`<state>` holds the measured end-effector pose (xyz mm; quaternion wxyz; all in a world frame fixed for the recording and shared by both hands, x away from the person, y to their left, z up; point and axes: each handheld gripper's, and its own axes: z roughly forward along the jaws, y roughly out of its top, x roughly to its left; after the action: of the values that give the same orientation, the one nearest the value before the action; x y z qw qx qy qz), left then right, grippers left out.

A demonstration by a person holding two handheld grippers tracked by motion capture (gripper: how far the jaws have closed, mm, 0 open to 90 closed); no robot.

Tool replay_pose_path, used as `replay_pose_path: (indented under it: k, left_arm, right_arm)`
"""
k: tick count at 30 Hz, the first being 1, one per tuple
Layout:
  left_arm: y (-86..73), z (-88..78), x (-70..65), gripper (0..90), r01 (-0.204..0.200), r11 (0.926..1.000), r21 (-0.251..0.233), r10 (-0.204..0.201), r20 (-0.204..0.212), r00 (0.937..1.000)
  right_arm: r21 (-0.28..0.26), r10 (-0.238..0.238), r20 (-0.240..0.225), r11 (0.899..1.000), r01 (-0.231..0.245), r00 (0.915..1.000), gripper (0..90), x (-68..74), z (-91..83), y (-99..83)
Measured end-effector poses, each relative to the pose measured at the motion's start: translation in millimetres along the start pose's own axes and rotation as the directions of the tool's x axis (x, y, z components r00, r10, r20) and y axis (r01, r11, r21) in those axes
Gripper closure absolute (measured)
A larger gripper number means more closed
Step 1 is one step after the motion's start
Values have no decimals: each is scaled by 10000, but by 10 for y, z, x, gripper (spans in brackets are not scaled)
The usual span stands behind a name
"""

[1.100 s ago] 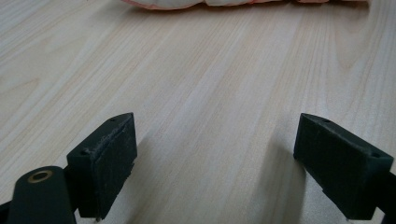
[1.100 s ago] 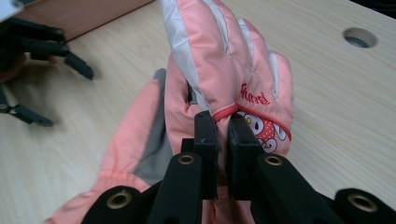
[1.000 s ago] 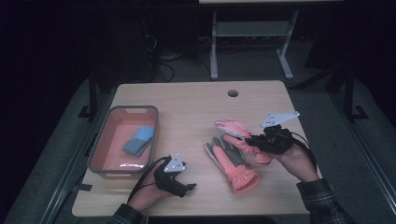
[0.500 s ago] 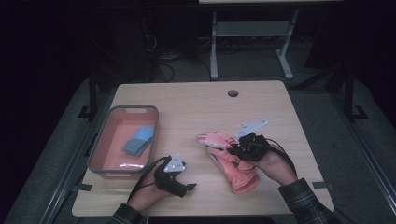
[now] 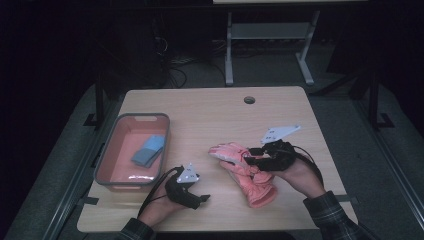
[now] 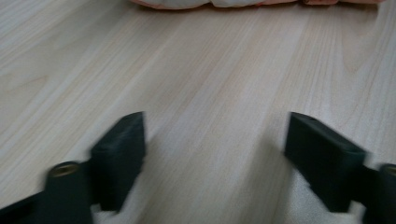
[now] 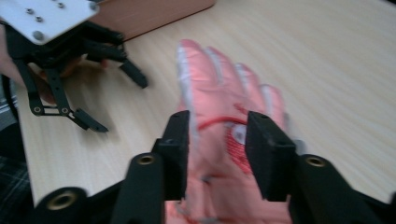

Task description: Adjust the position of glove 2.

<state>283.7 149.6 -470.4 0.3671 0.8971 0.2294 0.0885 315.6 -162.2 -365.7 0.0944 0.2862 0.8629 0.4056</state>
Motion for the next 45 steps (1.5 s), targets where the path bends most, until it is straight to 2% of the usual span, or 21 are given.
replay_pose_path:
  k: [1,3,5,6,8,10,12,15,18,21,22,23,24,26,31,36,38,42,45]
  left_arm:
    - [12,-19,2,338,-31,10000,20,32,-45,10000]
    - [44,-61,-2,445,-17,9999,-117,16,-45,10000]
    - [91,-103,-21,623,-58,9995,-307,60,64,10000]
    - [120,-116,-40,676,-8,9990,-436,14,120,9999]
    - [179,-132,-76,839,-78,9981,-610,97,307,9995]
    - [241,-131,-100,895,-79,9977,-668,107,422,9991]
    - [306,-106,-129,896,-2,9975,-706,42,578,9983]
    - [406,-53,-153,896,3,9972,-748,40,570,9984]
    - [501,-18,-149,896,-146,9973,-715,182,492,9986]
    - [614,36,-166,896,-183,9966,-806,227,551,9982]
    - [652,54,-179,896,-336,9964,-773,378,538,9978]
    - [679,72,-195,896,-338,9962,-799,384,566,9977]
    - [712,92,-209,895,-434,9959,-793,483,619,9969]
    - [771,140,-242,896,-448,9952,-869,511,712,9962]
    - [914,255,-340,895,-569,9939,-943,662,996,9928]
    - [1013,407,-404,896,-855,9932,-793,942,1132,9891]
    - [1025,449,-419,896,-745,9937,-838,839,1153,9898]
    - [1030,446,-400,896,-784,9938,-793,868,1094,9902]
    - [1027,427,-380,896,-644,9937,-915,736,1006,9922]
  right_arm:
    - [-95,79,113,9999,-78,9999,725,-52,-52,-27]
    - [-196,228,421,9996,-220,9989,809,-133,-124,-74]
    - [-187,386,749,9991,-373,9964,894,-250,-200,-159]
    - [-168,511,911,9986,-498,9945,899,-299,-229,-208]
    - [-184,777,962,9969,-763,9923,900,-398,-274,-324]
    - [-84,873,1050,9962,-869,9906,900,-475,-293,-459]
    - [38,1005,1028,9948,-1014,9896,900,-550,-288,-611]
    - [84,1252,854,9920,-1263,9885,900,-658,-246,-763]
    - [82,1299,518,9914,-1305,9902,898,-787,-152,-900]
    - [345,1431,429,9889,-1446,9888,897,-878,-72,-980]
    - [401,1460,370,9883,-1474,9886,896,-900,-48,-1008]
    - [498,1551,320,9864,-1566,9874,894,-905,-31,-1021]
    - [507,1386,287,9889,-1399,9899,887,-915,-11,-1035]
    - [695,1418,173,9873,-1427,9897,884,-903,35,-1047]
    - [917,1124,-205,9897,-1101,9935,897,-847,144,-1026]
    - [835,910,-528,9928,-864,9945,900,-818,199,-997]
    - [810,837,-714,9937,-778,9939,900,-806,203,-987]
    - [518,757,-990,9961,-708,9922,900,-772,150,-963]
    - [318,717,-1347,9972,-680,9883,900,-735,111,-934]
